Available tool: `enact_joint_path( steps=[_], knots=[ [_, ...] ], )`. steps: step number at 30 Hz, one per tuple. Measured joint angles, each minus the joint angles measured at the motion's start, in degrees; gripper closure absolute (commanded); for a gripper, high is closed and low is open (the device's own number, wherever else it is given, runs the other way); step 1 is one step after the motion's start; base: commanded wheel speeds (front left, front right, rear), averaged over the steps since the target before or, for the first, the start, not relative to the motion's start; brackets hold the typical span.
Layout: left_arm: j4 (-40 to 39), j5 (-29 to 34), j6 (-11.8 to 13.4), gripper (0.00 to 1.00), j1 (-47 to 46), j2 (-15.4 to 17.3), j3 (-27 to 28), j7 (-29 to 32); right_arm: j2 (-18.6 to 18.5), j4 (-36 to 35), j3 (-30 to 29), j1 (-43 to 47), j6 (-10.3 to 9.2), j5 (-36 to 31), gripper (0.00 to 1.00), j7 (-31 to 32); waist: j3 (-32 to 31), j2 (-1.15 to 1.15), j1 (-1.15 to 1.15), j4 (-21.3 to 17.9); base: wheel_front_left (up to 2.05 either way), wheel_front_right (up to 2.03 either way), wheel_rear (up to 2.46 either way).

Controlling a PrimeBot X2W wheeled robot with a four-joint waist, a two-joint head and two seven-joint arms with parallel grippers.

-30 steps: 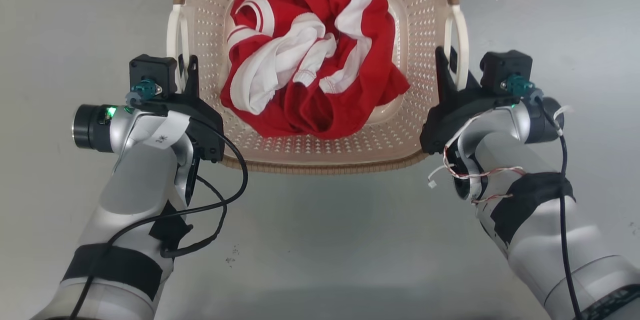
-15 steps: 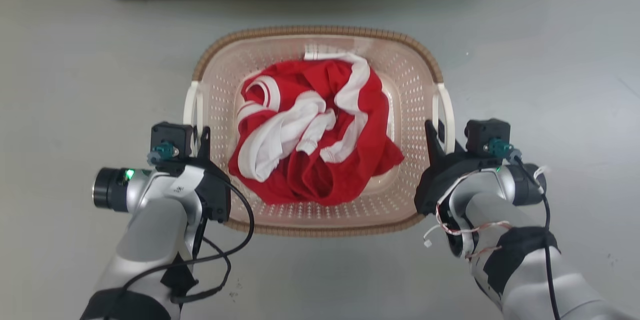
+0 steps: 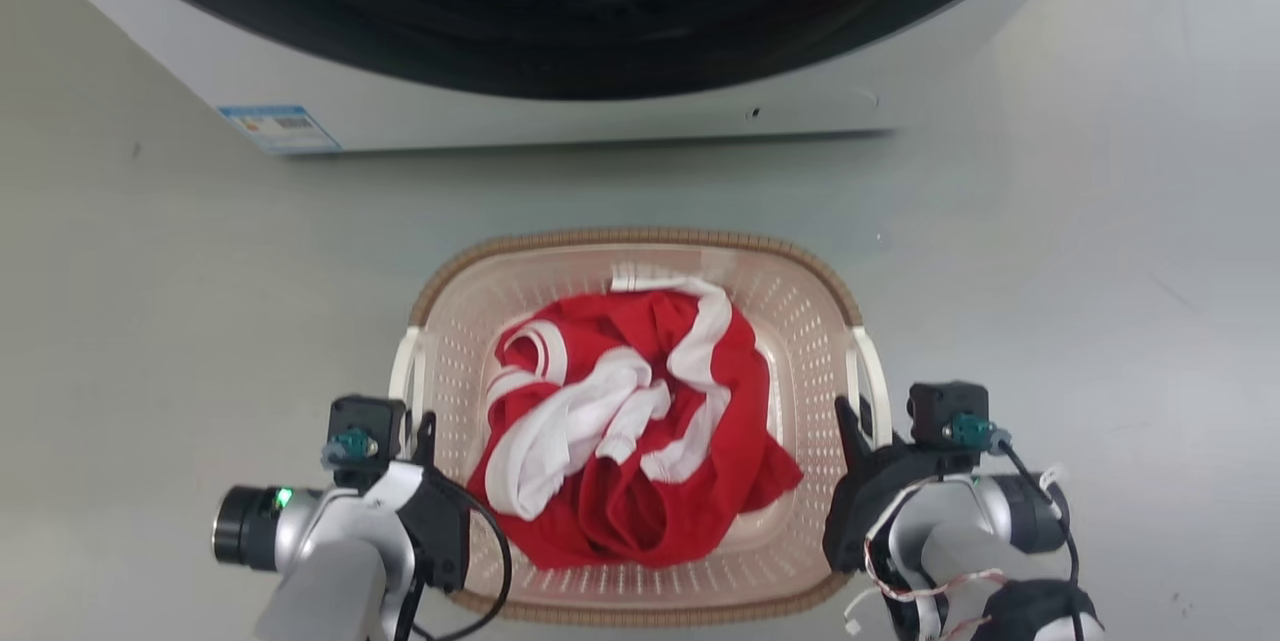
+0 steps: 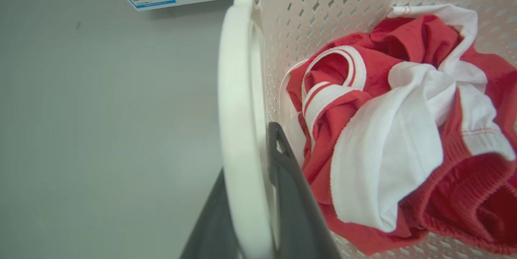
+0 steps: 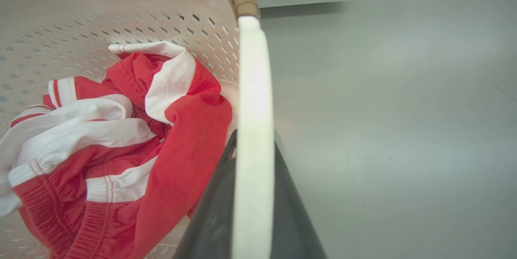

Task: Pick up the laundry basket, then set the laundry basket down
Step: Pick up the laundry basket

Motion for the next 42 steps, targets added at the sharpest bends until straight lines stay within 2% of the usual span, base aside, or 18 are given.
enact_joint_path(
  steps=[23, 34, 42],
  knots=[
    [-1.8, -7.8, 0.1, 1.00, 17.9, 0.8, -8.4, 5.7, 0.0, -0.2, 8.3, 14.6, -0.29, 7.7, 1.00, 8.0, -18.8, 0.00, 0.00, -1.7, 0.00, 0.00, 0.00],
    [-3.8, -11.6, 1.3, 1.00, 24.2, 1.1, -11.7, 9.1, 0.0, -0.2, 10.5, 19.9, -0.44, 10.6, 1.00, 10.5, -27.5, -0.01, 0.00, -2.1, 0.00, 0.00, 0.00],
    [-5.5, -14.4, 2.6, 1.00, 26.6, 1.4, -13.9, 11.6, -0.1, -0.1, 11.8, 21.6, -0.44, 12.3, 1.00, 12.3, -31.5, 0.00, 0.00, -2.1, 0.00, 0.00, 0.00]
  ],
)
